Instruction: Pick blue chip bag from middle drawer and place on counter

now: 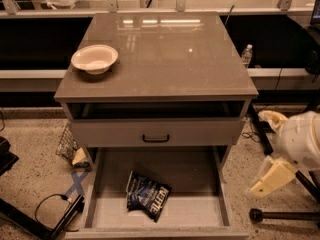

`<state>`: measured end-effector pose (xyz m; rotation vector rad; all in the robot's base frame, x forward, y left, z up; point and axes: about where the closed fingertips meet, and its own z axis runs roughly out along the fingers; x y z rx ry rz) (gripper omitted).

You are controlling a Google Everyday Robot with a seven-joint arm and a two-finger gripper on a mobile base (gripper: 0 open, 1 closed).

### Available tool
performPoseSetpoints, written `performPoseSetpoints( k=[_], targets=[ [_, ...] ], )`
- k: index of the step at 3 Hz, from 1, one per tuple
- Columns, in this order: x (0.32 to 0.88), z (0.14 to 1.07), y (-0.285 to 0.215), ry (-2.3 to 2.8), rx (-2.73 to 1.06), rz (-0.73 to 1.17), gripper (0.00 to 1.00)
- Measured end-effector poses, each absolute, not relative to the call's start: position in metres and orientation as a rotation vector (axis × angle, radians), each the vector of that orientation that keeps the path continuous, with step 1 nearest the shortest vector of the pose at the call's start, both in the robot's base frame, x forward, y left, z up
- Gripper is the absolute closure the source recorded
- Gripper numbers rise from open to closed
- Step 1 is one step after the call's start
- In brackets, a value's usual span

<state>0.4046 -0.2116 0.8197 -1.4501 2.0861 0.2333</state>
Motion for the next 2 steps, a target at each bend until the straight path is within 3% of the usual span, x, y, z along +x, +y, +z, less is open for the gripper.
performPoseSetpoints(
  k=[2],
  targets=[
    [0.427, 0.776, -0.202, 1.895, -1.322, 0.256, 0.00]
  ],
)
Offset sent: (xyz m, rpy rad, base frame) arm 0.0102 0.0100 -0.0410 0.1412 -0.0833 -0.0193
